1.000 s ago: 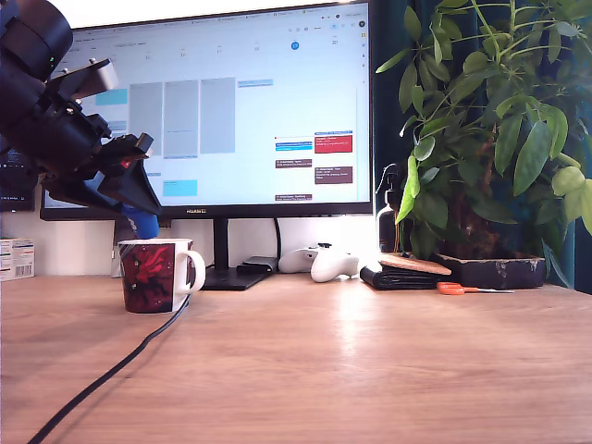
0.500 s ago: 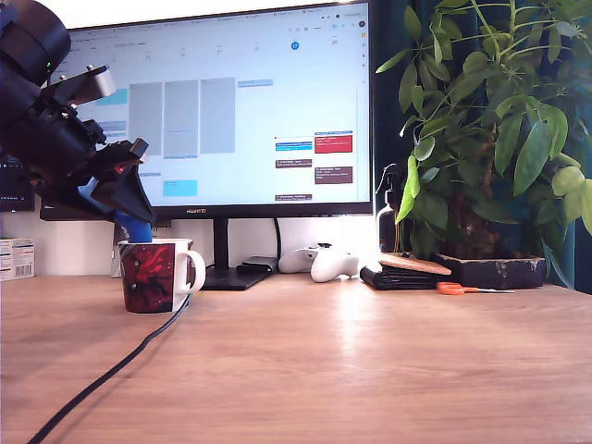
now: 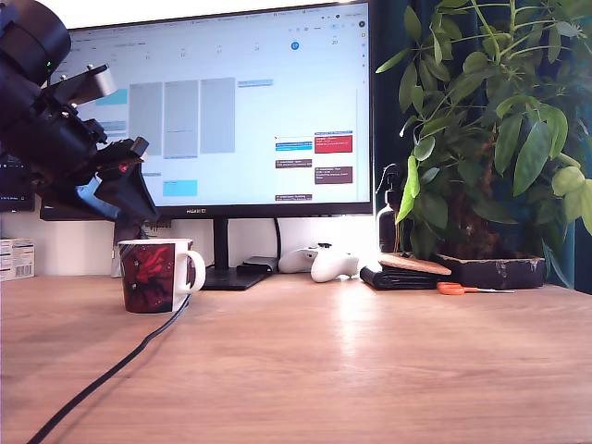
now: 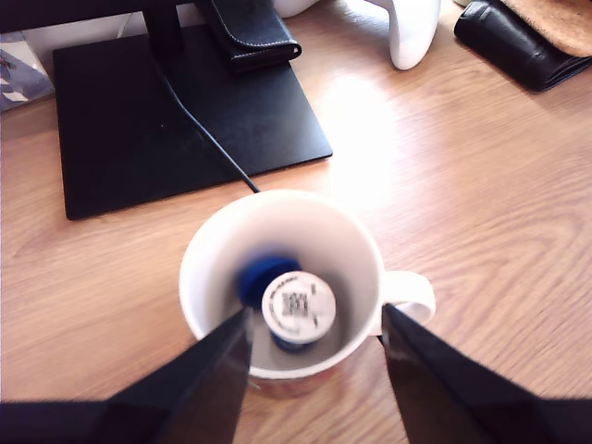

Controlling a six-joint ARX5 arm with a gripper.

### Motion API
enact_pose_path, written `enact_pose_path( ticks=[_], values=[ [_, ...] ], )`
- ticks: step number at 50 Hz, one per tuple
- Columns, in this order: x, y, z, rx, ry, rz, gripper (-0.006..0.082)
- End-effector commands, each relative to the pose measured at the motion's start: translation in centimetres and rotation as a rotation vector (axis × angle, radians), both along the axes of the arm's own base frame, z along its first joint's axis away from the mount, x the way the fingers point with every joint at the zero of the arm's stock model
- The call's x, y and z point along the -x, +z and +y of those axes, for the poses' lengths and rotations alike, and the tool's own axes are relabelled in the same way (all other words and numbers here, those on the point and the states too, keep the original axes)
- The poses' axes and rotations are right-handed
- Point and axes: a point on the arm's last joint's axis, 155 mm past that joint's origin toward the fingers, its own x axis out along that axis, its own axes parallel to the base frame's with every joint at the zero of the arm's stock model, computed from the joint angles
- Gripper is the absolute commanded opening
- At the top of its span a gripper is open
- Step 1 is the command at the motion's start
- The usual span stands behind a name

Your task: Pick the blue coffee capsule and place it inside the red coffee cup

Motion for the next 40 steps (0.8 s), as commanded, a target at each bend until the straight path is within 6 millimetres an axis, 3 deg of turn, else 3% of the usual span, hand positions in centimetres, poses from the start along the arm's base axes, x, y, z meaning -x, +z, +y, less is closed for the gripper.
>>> enact_pose_path(
  ticks=[1,7,14,25,40],
  values=[
    [-0.1,-0.6,0.0,-0.005,-0.005,0.004,0.0391],
    [-0.6,0.4,-0.1,-0.001,-0.004,-0.016,0.0256],
    [-1.1,2.2,-0.2,0.004,-0.004,-0.04,-0.0032],
    [-0.2,6.1,0.4,0.01,0.011,-0.111,-0.0019],
    [3.0,8.3,5.1,-0.044,0.135,-0.068,-0.0019]
  ],
)
